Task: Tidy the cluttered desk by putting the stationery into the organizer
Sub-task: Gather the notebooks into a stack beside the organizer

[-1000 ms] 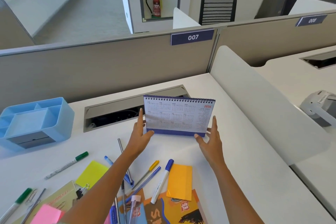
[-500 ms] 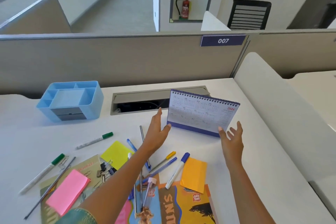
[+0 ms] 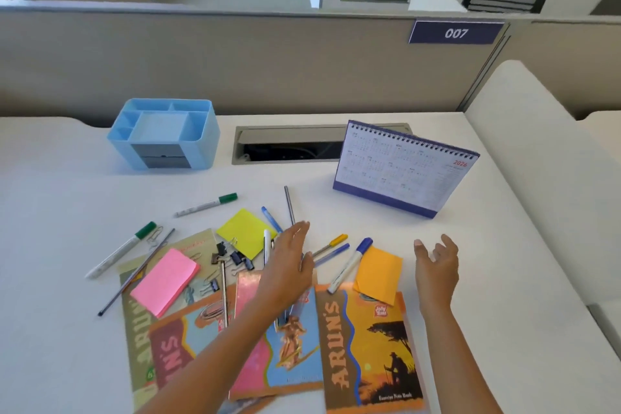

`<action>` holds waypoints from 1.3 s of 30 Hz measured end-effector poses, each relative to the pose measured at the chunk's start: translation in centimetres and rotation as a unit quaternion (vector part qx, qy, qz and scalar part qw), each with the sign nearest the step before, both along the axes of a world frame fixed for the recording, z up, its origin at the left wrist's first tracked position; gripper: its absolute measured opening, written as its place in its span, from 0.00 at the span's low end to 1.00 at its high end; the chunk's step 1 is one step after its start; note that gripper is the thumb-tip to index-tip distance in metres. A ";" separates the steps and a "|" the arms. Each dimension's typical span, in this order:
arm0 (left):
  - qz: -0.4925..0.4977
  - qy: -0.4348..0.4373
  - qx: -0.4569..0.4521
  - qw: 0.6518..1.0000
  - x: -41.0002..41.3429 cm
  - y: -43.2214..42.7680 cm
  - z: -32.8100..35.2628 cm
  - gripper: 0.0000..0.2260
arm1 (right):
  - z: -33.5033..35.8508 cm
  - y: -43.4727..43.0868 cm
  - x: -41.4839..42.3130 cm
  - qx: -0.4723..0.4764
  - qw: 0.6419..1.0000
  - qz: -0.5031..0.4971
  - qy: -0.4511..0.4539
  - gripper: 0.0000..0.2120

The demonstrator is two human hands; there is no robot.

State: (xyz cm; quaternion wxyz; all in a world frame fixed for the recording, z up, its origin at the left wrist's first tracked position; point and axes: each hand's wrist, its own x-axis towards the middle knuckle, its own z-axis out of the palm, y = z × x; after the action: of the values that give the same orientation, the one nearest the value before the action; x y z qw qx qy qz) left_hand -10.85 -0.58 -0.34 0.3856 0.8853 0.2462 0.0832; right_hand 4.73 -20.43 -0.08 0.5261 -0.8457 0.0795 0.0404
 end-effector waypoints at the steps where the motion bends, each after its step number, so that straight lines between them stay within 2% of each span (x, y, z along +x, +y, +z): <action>1: 0.007 -0.001 0.008 1.000 -1.0 -0.1 0.0 0.24 | 0.0 0.2 -0.7 -0.010 1.000 0.003 -0.010 0.26; 9: 0.056 -0.031 0.077 0.995 -9.6 -1.1 -0.1 0.22 | 0.6 2.1 -6.7 -0.032 0.995 0.060 -0.072 0.23; 15: 0.179 0.003 0.068 0.981 -17.1 -0.9 -1.2 0.21 | 1.0 6.5 -13.8 -0.029 0.976 0.183 -0.111 0.20; 18: 0.258 0.014 0.072 0.963 -20.3 -0.3 -1.2 0.21 | 0.7 9.2 -17.6 -0.045 0.948 0.276 -0.153 0.18; 22: 0.347 0.103 0.073 0.930 -23.2 1.6 -1.0 0.21 | 0.1 12.9 -22.2 -0.098 0.899 0.381 -0.190 0.15; 26: 0.375 0.214 0.052 0.900 -24.2 2.9 0.0 0.24 | -0.7 16.0 -26.7 -0.146 0.833 0.475 -0.244 0.12; 28: 0.367 0.262 0.047 0.891 -23.9 3.5 0.4 0.22 | -1.3 17.3 -28.8 -0.177 0.798 0.512 -0.263 0.15; 31: 0.370 0.282 0.012 0.885 -22.9 4.7 1.3 0.16 | -2.1 18.4 -31.0 -0.227 0.759 0.550 -0.265 0.18; 35: 0.385 0.289 0.002 0.877 -21.6 5.6 1.6 0.14 | -2.6 18.3 -32.0 -0.283 0.738 0.557 -0.252 0.23; 39: 0.416 0.296 0.025 0.859 -21.4 5.5 0.9 0.15 | -3.0 17.6 -31.9 -0.296 0.727 0.556 -0.274 0.26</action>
State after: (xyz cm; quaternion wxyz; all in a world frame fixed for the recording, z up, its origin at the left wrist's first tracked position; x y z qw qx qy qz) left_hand -32.29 4.88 0.54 0.2022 0.6923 0.6923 -0.0237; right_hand -27.15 -2.83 -3.07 0.1320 -0.8259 -0.5440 0.0667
